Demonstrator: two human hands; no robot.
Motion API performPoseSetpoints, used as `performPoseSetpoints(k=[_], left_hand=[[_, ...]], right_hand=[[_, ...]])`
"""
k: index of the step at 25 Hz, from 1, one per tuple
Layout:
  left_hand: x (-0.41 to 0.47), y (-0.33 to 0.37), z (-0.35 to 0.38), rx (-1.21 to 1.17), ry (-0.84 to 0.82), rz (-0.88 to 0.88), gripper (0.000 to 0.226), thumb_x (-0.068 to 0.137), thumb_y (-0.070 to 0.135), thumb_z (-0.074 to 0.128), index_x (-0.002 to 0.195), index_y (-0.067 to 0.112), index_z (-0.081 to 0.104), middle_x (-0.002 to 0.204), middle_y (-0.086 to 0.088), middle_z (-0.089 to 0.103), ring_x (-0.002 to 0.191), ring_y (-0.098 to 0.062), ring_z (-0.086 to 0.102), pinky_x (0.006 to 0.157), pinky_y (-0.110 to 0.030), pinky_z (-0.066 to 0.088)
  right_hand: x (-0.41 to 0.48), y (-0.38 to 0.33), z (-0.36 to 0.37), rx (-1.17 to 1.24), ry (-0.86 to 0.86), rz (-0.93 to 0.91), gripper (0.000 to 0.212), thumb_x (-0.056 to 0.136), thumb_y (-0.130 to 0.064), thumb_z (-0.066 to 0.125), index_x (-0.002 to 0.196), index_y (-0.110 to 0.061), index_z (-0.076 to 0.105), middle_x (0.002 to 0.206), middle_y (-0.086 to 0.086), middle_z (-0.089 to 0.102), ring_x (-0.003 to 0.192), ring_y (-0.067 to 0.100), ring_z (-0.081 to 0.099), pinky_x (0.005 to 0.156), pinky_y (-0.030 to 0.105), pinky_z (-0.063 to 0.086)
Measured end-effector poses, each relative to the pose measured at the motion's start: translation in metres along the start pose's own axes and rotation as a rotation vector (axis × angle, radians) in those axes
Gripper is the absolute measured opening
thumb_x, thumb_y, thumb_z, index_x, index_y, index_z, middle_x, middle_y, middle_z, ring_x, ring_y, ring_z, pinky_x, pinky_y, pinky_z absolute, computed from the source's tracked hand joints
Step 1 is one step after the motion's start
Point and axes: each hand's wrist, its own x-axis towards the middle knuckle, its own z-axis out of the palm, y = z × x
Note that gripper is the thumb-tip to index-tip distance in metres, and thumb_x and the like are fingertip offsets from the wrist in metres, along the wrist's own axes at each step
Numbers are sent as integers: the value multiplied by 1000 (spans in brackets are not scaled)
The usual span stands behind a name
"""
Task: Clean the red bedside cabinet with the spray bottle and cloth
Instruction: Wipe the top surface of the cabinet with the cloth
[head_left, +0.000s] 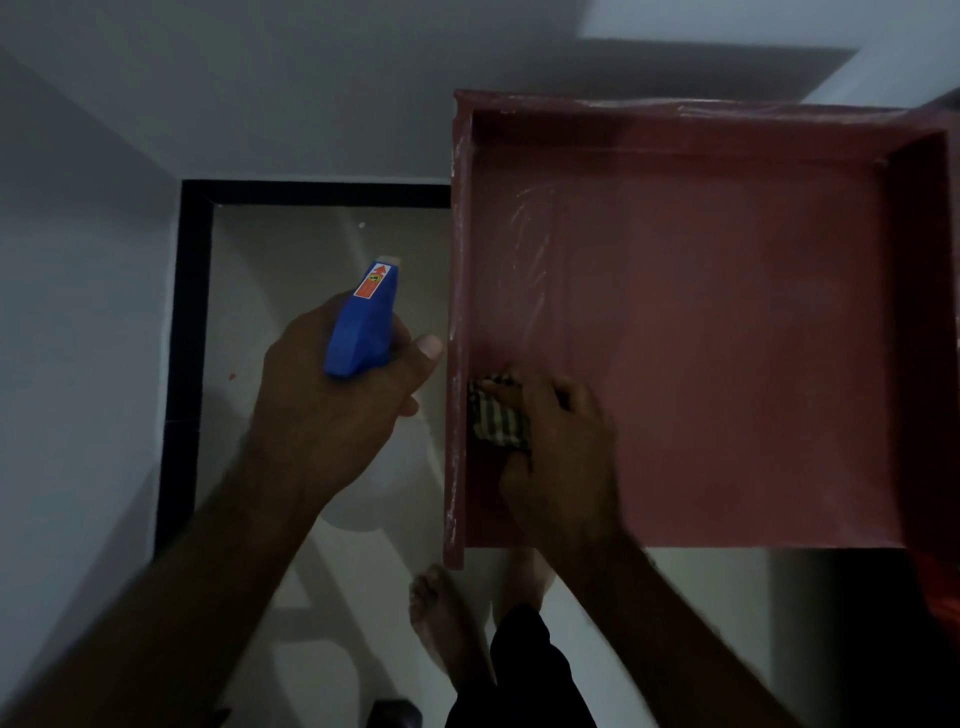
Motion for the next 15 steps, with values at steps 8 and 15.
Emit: performPoseSetpoints(k=[8,15], left_hand=[[7,0,2,-1,-30,10,25,90,37,68,93,13,63,78,-3,70,68,-3,69,56,-4,47],[16,-2,5,-6,-53,0,28,89,40,68,94,13,62,80,-3,70,68,-4,70,54,-6,48]], right_hand=[[52,-7,-7,11,79,29,85,67,5,64,147,-19,51,125,17,62,122,36,51,100,54,48],[53,4,-21,-16,79,26,87,67,6,64,149,-18,51,123,19,62,118,38,54,99,52,48]])
